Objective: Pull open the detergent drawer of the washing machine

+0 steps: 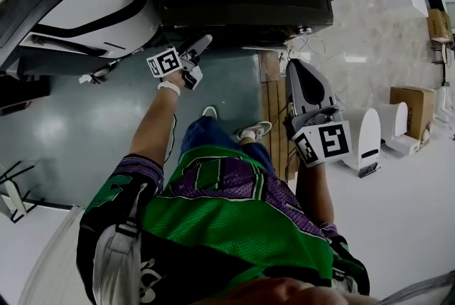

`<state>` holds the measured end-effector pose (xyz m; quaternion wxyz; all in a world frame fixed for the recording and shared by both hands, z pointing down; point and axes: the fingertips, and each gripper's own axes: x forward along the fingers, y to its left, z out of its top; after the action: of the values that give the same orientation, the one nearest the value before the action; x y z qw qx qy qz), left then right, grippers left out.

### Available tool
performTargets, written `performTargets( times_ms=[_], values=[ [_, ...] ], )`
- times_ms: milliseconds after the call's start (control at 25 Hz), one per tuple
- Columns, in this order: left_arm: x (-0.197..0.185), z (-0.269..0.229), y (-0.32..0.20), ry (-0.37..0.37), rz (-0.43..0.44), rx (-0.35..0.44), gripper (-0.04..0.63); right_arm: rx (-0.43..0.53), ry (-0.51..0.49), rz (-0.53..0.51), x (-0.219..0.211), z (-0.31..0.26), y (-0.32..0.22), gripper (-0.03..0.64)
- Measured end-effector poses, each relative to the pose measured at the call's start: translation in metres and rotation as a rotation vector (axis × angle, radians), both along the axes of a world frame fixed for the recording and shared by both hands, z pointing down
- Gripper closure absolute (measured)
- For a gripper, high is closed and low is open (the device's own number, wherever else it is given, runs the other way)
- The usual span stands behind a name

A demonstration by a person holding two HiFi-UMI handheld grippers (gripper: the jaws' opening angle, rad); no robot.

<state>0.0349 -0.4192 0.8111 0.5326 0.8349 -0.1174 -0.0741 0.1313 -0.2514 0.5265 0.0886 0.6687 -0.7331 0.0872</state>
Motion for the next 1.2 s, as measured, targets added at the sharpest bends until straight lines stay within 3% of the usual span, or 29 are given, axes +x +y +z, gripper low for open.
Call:
performTargets(
  times_ms=[200, 520, 960, 1200],
  values=[
    [0.0, -0.002, -0.003, -0.003, -0.041, -0.059, 0.161, -0.007, -0.006, -0.001, -0.002, 0.002, 0.004, 0.617],
    [-0.003, -0.004, -0.015, 0.067, -0.161, -0.219, 0.146, -0.017, -0.001, -0.001, -0.005, 0.001, 0.014, 0.617],
    [-0.005, -0.002, -0.012, 0.064, -0.197, -0.273, 0.149, 0.002, -0.005, -0.012, -0.009, -0.01, 0.026, 0.617],
    [-0.008, 0.0, 0.003, 0.059, -0.174, -0.286, 0.149, 0.021, -0.02, -0.021, -0.011, -0.014, 0.031, 0.617]
  ],
)
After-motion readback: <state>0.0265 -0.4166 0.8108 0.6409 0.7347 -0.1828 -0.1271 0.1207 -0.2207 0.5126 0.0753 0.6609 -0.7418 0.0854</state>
